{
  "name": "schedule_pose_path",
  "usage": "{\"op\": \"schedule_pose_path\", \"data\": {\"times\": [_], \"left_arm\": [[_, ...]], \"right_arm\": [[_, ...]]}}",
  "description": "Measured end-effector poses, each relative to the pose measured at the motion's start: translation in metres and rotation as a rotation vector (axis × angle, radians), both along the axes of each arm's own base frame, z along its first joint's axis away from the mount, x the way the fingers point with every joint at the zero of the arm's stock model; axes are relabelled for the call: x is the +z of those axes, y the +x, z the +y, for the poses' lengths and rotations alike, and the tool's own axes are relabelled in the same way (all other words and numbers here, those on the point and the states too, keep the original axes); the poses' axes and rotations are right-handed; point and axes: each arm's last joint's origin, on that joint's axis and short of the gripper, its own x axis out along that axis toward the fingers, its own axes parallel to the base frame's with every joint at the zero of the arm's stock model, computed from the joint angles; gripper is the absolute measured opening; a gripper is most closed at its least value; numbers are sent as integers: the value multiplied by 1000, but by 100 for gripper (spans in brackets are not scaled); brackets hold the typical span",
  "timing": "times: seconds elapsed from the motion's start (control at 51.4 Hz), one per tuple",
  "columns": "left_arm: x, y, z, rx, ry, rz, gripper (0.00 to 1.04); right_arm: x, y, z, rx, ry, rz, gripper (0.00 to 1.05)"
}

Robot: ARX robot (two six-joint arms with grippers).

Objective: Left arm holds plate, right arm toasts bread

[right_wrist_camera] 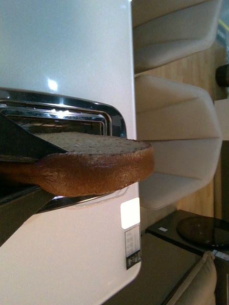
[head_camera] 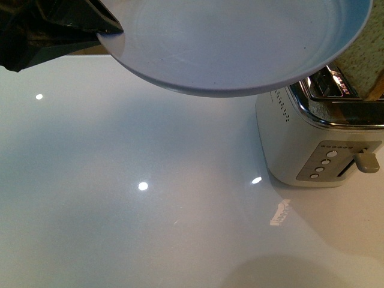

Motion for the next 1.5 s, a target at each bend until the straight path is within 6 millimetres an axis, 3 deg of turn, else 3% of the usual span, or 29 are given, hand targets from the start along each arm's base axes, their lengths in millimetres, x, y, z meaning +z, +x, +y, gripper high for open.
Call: {"op": "schedule_pose_path", "data": {"times": [0.876, 1.245, 1.304, 1.498], "left_arm": [[0, 0, 0, 5, -2, 2, 3], [0, 0, 0, 3, -3, 2, 3], [0, 0, 0, 3, -3, 2, 3], [0, 0, 0, 3, -3, 2, 3]], "right_arm": [[-26, 58, 22, -14, -36, 36, 3], [-42, 61, 23, -25, -45, 66, 4], [-45, 59, 22, -26, -45, 74, 10], [-62, 46, 18, -39, -41, 123, 49]]}}
